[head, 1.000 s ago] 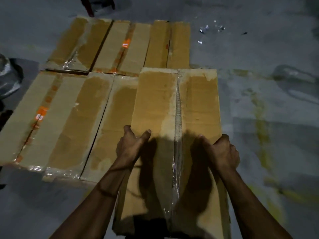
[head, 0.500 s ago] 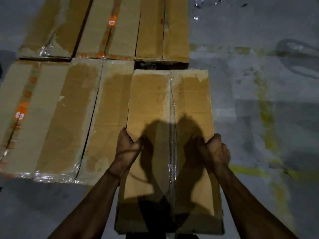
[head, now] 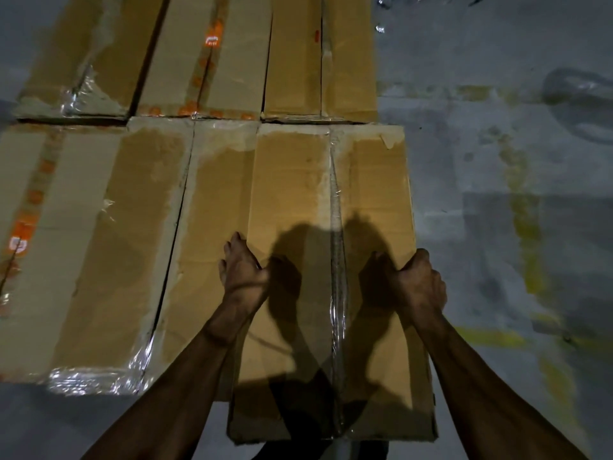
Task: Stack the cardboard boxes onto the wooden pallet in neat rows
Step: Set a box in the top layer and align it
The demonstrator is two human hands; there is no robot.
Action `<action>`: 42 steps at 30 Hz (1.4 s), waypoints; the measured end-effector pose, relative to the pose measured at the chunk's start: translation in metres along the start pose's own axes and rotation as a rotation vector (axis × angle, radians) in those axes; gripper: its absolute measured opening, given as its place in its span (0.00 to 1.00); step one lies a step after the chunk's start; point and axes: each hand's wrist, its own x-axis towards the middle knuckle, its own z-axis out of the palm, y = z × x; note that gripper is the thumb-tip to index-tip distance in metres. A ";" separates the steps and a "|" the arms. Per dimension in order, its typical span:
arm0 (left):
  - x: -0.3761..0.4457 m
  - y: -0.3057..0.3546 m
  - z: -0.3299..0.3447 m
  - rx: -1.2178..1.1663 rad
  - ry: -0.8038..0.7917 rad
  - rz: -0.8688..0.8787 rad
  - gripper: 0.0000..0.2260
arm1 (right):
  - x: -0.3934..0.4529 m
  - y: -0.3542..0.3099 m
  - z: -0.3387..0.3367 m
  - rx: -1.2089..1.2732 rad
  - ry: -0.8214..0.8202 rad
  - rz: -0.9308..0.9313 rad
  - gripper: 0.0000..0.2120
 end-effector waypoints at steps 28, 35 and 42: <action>-0.078 -0.045 -0.001 0.612 -0.230 0.221 0.44 | -0.052 0.071 0.032 0.241 -0.180 -0.181 0.45; -0.151 -0.095 0.003 0.644 -0.222 0.230 0.52 | -0.108 0.119 0.051 -0.083 -0.102 -0.411 0.52; -0.176 -0.113 -0.005 0.749 -0.279 0.280 0.55 | -0.120 0.145 0.046 -0.243 -0.227 -0.562 0.64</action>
